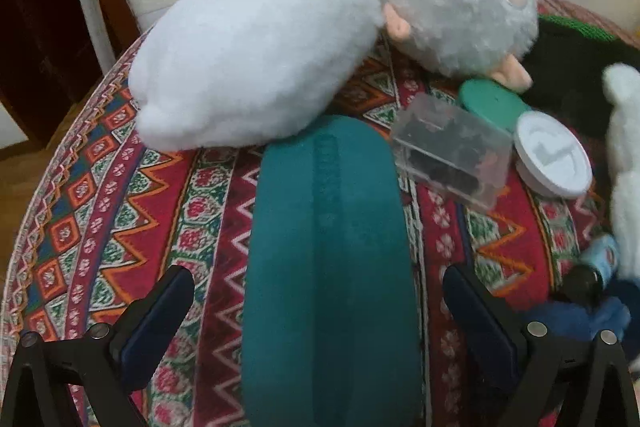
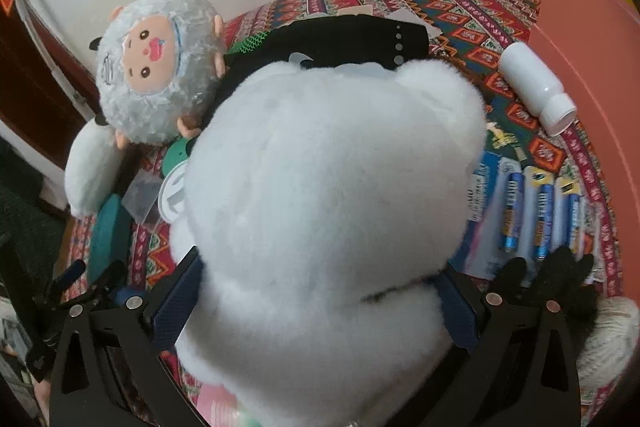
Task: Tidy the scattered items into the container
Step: 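Grasp the white plush bear with the right tool while the left tool grasps the teal case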
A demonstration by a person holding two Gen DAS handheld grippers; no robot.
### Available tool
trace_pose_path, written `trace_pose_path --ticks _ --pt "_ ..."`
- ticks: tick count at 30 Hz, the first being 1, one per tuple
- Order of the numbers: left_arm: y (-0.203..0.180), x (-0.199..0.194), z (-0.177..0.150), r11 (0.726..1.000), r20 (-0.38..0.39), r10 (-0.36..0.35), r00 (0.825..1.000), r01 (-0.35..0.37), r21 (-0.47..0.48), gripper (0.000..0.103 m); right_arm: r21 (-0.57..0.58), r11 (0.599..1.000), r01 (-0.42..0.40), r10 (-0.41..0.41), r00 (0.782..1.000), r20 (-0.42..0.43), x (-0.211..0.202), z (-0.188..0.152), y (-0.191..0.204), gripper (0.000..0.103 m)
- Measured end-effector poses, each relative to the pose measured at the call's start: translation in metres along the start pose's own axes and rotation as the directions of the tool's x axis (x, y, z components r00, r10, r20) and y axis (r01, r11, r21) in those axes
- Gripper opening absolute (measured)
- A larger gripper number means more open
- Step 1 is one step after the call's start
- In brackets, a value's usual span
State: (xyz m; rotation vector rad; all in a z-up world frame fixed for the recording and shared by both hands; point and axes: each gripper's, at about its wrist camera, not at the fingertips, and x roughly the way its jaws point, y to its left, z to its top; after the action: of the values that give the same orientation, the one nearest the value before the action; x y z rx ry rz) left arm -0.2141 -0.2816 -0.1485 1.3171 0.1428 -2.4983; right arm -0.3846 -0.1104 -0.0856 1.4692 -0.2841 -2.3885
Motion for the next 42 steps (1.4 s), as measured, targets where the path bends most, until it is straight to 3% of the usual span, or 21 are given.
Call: trace_pose_path --ticks 4,6,8,9,14,22,27,36,42 --pt "0.008 0.013 0.003 0.997 -0.042 -0.028 0.999 0.025 -0.08 0.103 0.015 0.994 -0.108 0.108 0.994 -0.033 0.016 0.002 -0.01 0.103" --pt "0.015 0.019 0.001 0.99 -0.075 -0.063 0.995 0.053 -0.128 0.097 -0.002 0.992 -0.123 0.122 0.992 -0.025 0.013 0.001 -0.008 0.103" --pt "0.015 0.017 0.0 0.994 -0.077 -0.046 0.996 0.037 -0.107 0.069 -0.02 0.99 -0.137 0.137 0.99 -0.017 0.011 0.0 -0.006 0.094" --pt "0.012 0.014 -0.001 0.996 -0.071 -0.033 0.997 0.027 -0.091 0.067 -0.028 0.989 -0.145 0.144 0.989 -0.013 0.01 -0.001 -0.005 0.092" --pt "0.004 0.003 -0.008 0.998 -0.063 -0.001 0.998 -0.003 -0.069 0.067 -0.082 0.979 -0.189 0.19 0.982 0.009 -0.003 -0.004 0.002 0.081" --pt "0.0 -0.044 -0.014 0.997 0.017 -0.012 1.0 0.013 -0.075 0.067 -0.226 0.936 -0.27 0.292 0.954 0.071 -0.057 -0.013 0.034 0.08" --pt "-0.007 -0.08 -0.012 0.997 0.081 -0.022 0.996 0.027 -0.066 0.067 -0.323 0.907 -0.272 0.323 0.939 0.115 -0.089 -0.027 0.051 0.08" --pt "-0.025 -0.16 -0.02 0.997 0.206 -0.055 0.977 0.065 -0.047 0.067 -0.433 0.855 -0.284 0.393 0.901 0.185 -0.152 -0.052 0.06 0.08" --pt "-0.051 -0.219 -0.023 0.996 0.315 -0.082 0.945 0.086 -0.001 0.067 -0.455 0.848 -0.272 0.429 0.857 0.286 -0.212 -0.067 0.033 0.08"
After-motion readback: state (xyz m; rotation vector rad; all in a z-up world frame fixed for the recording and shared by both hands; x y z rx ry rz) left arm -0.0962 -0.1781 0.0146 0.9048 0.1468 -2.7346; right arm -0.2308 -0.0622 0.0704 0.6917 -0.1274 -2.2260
